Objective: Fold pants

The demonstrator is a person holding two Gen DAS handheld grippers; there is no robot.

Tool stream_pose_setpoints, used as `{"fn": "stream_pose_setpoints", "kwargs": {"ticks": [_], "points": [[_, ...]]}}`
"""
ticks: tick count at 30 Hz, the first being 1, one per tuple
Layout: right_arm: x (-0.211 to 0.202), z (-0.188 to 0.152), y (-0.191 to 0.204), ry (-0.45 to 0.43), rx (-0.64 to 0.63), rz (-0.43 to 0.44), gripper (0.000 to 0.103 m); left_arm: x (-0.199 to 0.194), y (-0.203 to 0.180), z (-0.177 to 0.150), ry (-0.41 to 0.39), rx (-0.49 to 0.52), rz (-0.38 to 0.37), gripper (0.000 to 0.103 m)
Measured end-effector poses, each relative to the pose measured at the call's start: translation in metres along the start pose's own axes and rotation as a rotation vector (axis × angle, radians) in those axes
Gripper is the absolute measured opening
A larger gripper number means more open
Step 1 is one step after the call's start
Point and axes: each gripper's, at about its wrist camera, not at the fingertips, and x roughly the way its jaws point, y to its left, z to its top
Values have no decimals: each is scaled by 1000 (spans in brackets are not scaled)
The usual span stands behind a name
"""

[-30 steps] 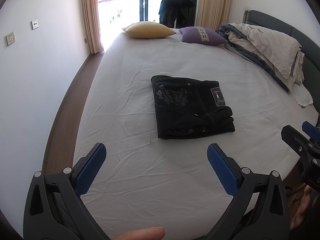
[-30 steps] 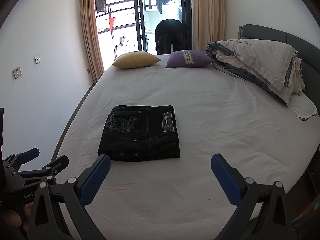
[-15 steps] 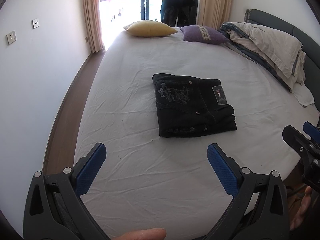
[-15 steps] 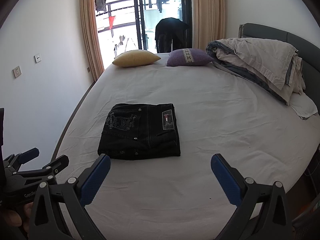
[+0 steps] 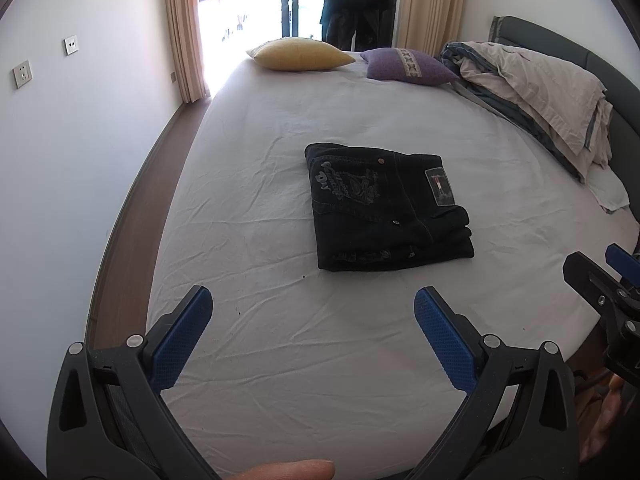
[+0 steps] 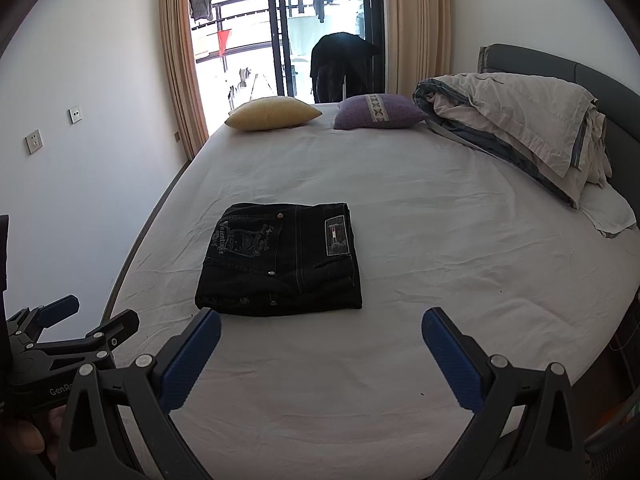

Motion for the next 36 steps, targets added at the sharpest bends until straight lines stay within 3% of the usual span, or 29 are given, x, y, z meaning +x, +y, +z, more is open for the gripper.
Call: {"fn": "stream_pose_setpoints", "kwargs": {"ticks": [36], "points": [[2, -9, -1, 11, -3, 7, 103, 2, 1, -8, 13, 8, 1, 103]]}}
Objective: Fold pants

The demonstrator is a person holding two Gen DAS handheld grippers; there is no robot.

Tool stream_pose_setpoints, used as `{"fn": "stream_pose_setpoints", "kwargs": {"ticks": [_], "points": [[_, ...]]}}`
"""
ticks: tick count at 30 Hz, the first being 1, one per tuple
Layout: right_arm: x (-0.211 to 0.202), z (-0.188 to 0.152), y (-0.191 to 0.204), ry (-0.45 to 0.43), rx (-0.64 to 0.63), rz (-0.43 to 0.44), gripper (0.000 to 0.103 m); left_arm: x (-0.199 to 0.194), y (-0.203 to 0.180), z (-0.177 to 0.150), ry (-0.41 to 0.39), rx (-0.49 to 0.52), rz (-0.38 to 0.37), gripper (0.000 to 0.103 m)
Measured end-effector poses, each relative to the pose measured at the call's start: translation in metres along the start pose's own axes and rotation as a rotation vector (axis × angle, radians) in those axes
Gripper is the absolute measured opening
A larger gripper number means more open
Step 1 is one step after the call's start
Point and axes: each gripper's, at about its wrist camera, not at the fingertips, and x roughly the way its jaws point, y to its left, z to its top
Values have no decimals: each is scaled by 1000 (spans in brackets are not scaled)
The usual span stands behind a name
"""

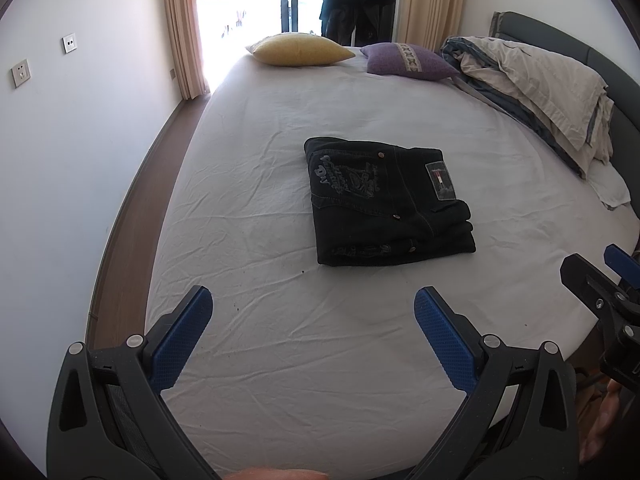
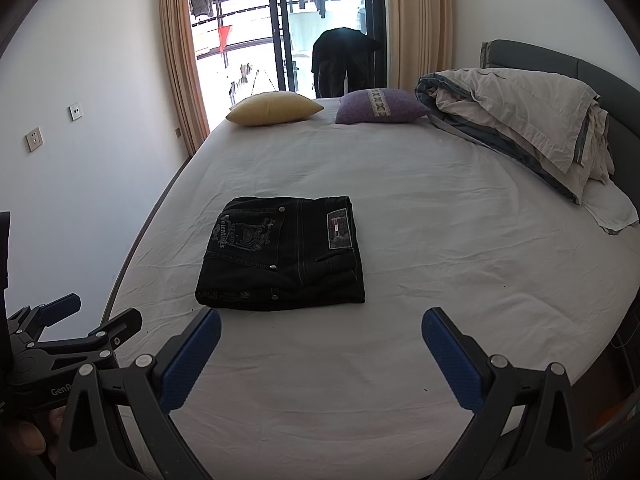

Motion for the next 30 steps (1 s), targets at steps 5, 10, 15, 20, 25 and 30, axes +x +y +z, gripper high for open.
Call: {"fn": "stream_pose_setpoints", "kwargs": {"ticks": [5, 10, 15, 20, 25, 30], "points": [[1, -1, -1, 2, 0, 3, 103, 0, 0, 0, 2, 1, 0, 103], [1, -1, -1, 2, 0, 2, 103, 1, 1, 2, 7, 4, 0, 103], [5, -7, 0, 6, -2, 5, 103, 2, 3, 2, 11, 5, -3, 103], [5, -4, -2, 7, -1, 6, 103, 2, 4, 2, 14, 7, -3, 103], [10, -12, -1, 16, -2, 11, 103, 3, 6, 3, 17, 8, -1, 103], [7, -26, 2, 22, 4, 11, 103, 5, 6, 3, 19, 18, 12, 103]]}}
